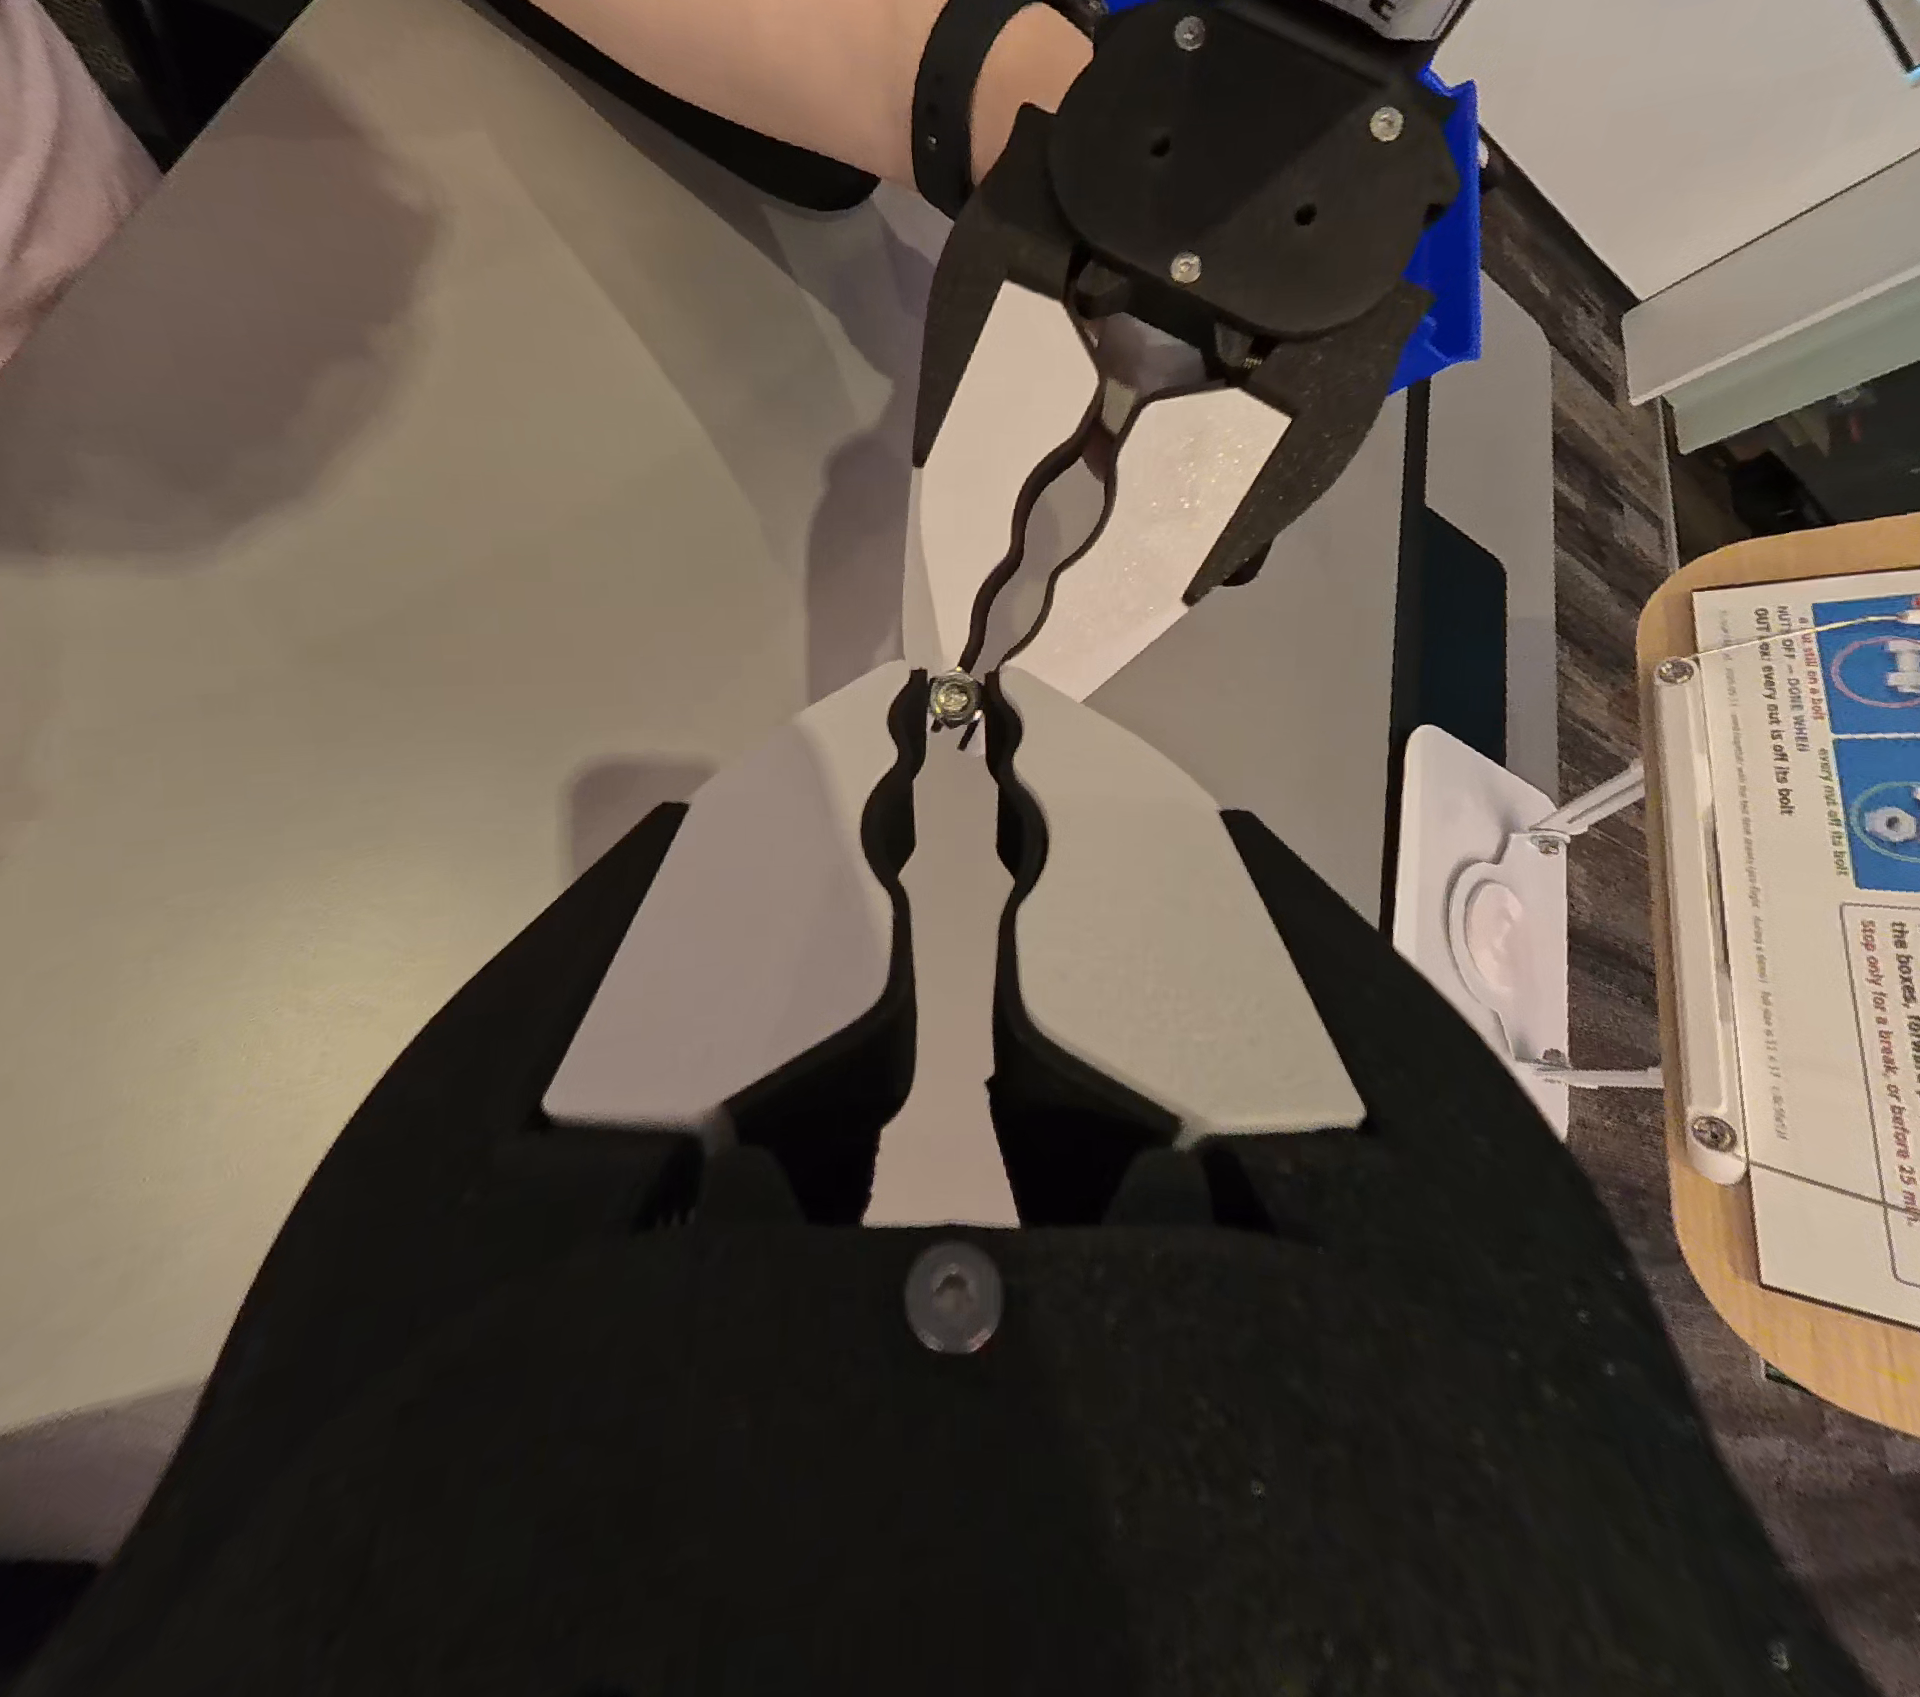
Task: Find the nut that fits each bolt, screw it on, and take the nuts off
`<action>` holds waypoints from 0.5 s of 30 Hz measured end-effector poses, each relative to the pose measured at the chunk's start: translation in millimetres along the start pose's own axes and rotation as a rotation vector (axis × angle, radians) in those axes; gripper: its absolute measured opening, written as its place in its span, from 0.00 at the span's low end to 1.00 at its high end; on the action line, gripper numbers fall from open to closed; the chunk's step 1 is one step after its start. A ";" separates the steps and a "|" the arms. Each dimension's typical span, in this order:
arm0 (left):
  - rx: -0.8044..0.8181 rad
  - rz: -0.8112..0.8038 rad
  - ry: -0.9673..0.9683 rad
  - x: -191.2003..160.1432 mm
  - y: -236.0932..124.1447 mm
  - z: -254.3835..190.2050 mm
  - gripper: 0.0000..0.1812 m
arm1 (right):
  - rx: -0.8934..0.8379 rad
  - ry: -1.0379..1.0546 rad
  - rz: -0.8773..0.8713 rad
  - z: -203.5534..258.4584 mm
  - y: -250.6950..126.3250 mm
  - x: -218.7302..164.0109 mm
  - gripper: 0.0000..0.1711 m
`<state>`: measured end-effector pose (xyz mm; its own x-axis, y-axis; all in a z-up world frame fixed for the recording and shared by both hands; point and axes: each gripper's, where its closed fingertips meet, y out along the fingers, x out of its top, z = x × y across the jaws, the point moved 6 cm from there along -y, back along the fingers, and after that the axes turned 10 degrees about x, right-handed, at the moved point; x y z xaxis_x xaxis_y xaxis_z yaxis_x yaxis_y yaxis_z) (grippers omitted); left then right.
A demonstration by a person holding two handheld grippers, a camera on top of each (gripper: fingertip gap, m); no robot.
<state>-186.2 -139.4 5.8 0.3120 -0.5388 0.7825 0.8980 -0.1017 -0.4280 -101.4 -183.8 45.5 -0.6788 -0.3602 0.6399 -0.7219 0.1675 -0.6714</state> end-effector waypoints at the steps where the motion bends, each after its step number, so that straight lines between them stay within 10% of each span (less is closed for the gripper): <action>1: 0.007 0.010 -0.005 -0.6 0.6 0.8 0.03 | -0.005 0.011 0.007 -1.0 0.3 -0.9 0.06; 15: 0.227 0.139 -0.175 -11.8 -9.2 34.3 0.03 | -0.187 0.482 -0.115 -42.8 1.5 -13.8 0.06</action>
<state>-187.4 -103.5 16.0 0.4672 -0.3807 0.7980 0.8834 0.1626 -0.4396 -99.0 -139.4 51.6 -0.5469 0.0690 0.8344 -0.7773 0.3284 -0.5366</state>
